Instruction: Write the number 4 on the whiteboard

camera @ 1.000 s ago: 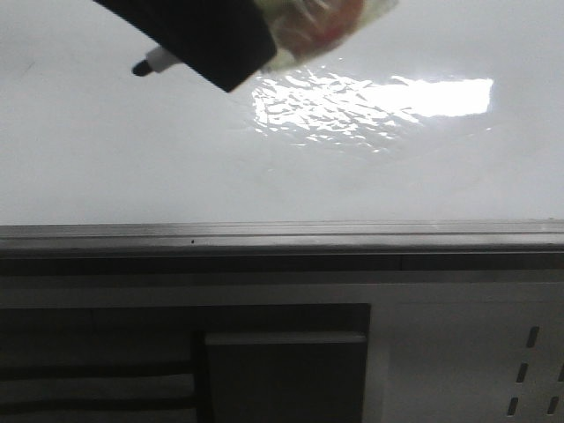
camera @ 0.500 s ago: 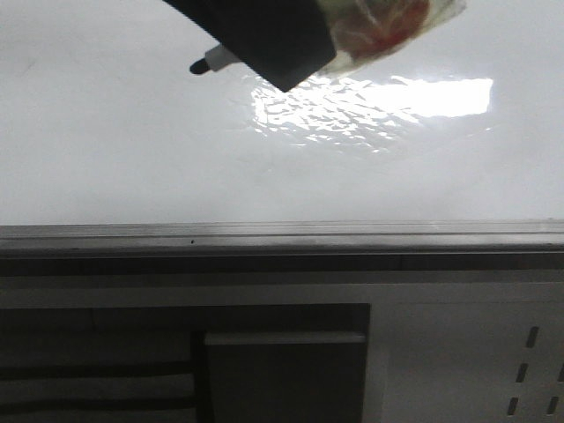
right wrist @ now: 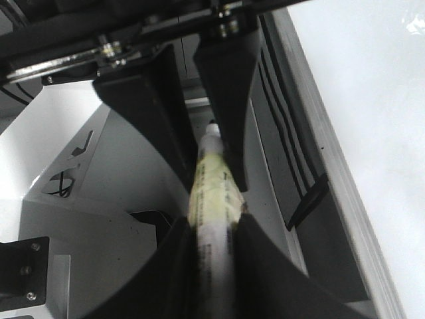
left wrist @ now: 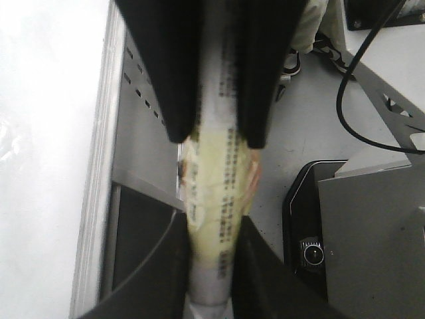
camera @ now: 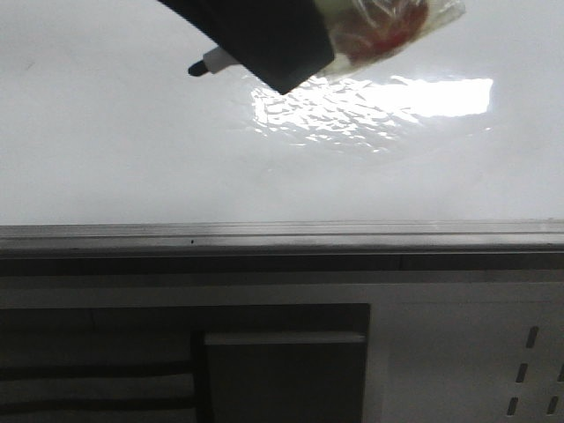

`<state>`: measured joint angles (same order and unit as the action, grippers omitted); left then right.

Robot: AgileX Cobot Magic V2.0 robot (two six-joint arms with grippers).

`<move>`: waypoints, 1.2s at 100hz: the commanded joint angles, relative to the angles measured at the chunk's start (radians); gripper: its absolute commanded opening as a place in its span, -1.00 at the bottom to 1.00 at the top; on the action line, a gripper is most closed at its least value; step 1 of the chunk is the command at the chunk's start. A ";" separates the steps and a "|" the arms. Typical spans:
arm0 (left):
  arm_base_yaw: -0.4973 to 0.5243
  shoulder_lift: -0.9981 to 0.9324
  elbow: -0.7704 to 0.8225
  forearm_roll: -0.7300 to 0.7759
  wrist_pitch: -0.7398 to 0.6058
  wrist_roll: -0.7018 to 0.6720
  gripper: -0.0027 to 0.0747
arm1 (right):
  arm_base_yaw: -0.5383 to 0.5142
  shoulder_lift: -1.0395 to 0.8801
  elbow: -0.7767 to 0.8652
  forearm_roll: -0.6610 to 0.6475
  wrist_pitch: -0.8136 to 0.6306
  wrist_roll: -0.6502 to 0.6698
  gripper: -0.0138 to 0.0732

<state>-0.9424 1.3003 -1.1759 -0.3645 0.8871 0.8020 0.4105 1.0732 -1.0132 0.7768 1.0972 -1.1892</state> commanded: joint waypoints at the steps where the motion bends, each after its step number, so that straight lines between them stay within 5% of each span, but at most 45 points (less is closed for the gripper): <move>1: -0.009 -0.022 -0.034 -0.025 -0.043 0.000 -0.96 | 0.004 -0.010 -0.030 0.056 -0.007 -0.009 -0.57; 30: -0.007 -0.022 -0.040 -0.006 -0.060 0.000 -0.19 | 0.004 -0.012 -0.030 0.046 -0.004 -0.009 -0.60; 61: 0.124 -0.153 -0.046 0.015 -0.055 -0.113 -0.20 | 0.004 -0.118 -0.032 -0.137 -0.071 0.121 -0.60; 89: 0.306 -0.371 0.062 0.015 -0.056 -0.225 -0.20 | -0.008 -0.243 -0.021 -0.409 -0.183 0.599 -0.60; 120: 0.444 -0.588 0.367 -0.015 -0.239 -0.325 -0.20 | -0.010 -0.270 0.171 -0.345 -0.427 0.668 -0.60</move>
<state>-0.5162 0.7498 -0.8502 -0.3346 0.7798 0.5003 0.4072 0.8086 -0.8592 0.3738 0.8258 -0.5301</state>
